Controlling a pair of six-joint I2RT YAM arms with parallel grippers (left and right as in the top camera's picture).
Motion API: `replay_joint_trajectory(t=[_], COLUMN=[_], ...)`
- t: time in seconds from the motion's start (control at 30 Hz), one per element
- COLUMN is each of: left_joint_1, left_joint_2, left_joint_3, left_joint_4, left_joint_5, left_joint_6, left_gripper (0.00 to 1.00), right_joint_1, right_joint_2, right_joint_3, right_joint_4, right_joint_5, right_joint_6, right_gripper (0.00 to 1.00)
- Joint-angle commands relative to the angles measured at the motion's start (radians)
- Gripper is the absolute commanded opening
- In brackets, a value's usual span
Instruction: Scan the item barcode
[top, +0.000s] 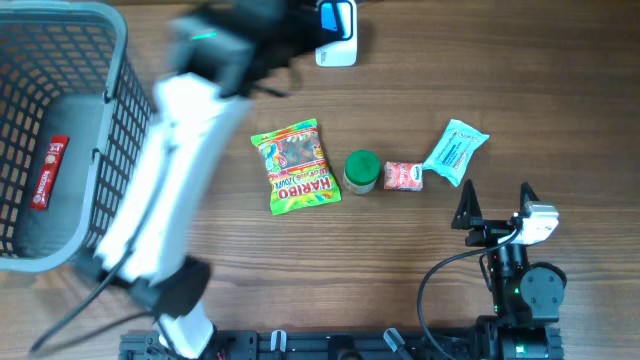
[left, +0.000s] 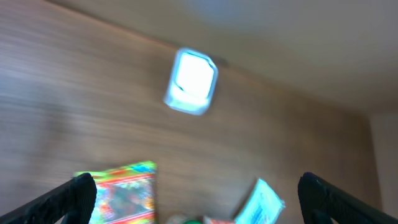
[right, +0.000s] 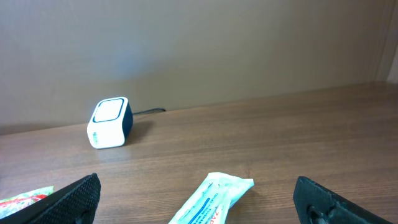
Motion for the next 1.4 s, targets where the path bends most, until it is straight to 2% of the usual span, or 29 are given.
replay_joint_trajectory(t=[0.0,0.1,0.3,0.57,0.73,0.93,1.03,1.1,1.27,1.37], left_joint_1=[0.174,0.316,0.517,0.665,0.720,0.722,0.722,0.722,0.729,0.781], left_joint_2=[-0.109,-0.180,-0.251,-0.254,-0.254,-0.229,-0.161,-0.104,0.006,0.064], left_joint_3=[0.002,0.002,0.002,0.002,0.002,0.002,0.002,0.002,0.002,0.002], left_joint_4=[-0.045,-0.081,-0.122,-0.143,-0.144,-0.153,-0.175,-0.210,-0.243,-0.245], left_joint_5=[-0.053,-0.043,-0.045,-0.045,-0.050,-0.090,-0.126,-0.186,-0.195,-0.199], left_joint_6=[0.011,0.007,0.008,0.008,0.008,0.008,0.006,-0.038,-0.078,-0.136], left_gripper=[1.00,1.00,1.00,1.00,1.00,1.00,1.00,1.00,1.00,1.00], right_joint_1=[0.004,0.004,0.004,0.004,0.004,0.004,0.004,0.004,0.004,0.004], right_joint_2=[-0.002,-0.002,-0.002,-0.002,-0.002,-0.002,-0.002,-0.002,-0.002,-0.002], right_joint_3=[-0.001,-0.001,-0.001,-0.001,-0.001,-0.001,-0.001,-0.001,-0.001,-0.001], right_joint_4=[0.003,0.003,0.003,0.003,0.003,0.003,0.003,0.003,0.003,0.003], right_joint_5=[0.013,0.013,0.013,0.013,0.013,0.013,0.013,0.013,0.013,0.013], right_joint_6=[-0.018,-0.018,-0.018,-0.018,-0.018,-0.018,-0.018,-0.018,-0.018,-0.018], right_gripper=[1.00,1.00,1.00,1.00,1.00,0.99,1.00,1.00,1.00,1.00])
